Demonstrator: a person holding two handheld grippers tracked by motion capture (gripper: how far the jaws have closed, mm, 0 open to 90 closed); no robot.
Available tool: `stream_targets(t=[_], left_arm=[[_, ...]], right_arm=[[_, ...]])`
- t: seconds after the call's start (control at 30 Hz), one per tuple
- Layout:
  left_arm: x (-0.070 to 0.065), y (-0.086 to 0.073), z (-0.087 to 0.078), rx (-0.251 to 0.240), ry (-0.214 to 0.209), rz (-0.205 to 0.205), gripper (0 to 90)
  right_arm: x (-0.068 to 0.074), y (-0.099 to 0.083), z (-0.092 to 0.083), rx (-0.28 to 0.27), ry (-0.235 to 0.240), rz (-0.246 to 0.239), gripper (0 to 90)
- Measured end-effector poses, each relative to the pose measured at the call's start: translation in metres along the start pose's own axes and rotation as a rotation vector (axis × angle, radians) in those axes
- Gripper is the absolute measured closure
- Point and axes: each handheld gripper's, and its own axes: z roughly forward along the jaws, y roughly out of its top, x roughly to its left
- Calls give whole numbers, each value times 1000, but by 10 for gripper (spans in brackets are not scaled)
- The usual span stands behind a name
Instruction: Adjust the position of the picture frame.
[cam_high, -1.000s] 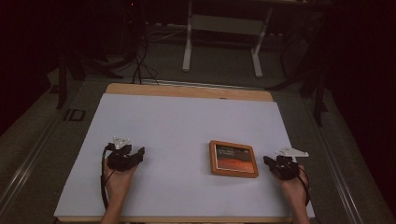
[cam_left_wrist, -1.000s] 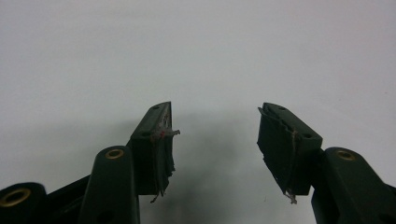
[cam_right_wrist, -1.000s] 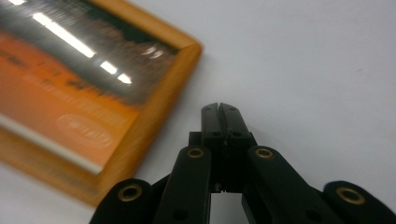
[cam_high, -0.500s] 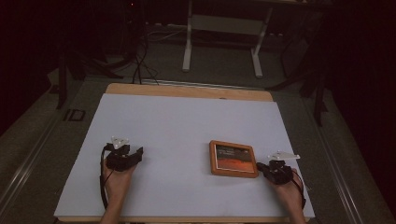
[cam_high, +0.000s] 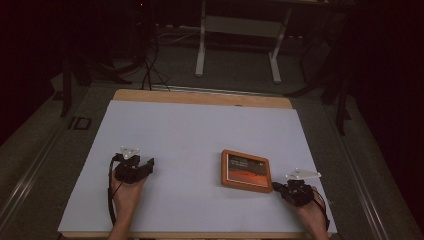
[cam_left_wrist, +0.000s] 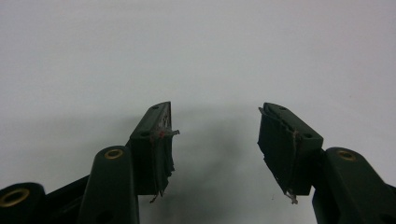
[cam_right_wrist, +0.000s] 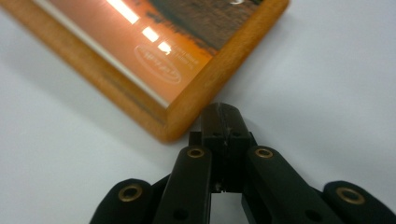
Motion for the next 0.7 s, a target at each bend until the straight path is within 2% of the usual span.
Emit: stream_targets(t=[0.17,0.43,0.6,0.7], left_arm=[[1,0,1,1,2,-4,448],[0,0,0,5,-2,1,448],[-2,-1,-2,1,-37,-5,453],[-6,-1,-3,3,-53,7,455]], right_arm=[[18,0,1,10,41,-60,900],[53,11,12,20,100,-187,900],[68,16,19,22,157,-245,900],[79,21,24,25,186,-276,900]])
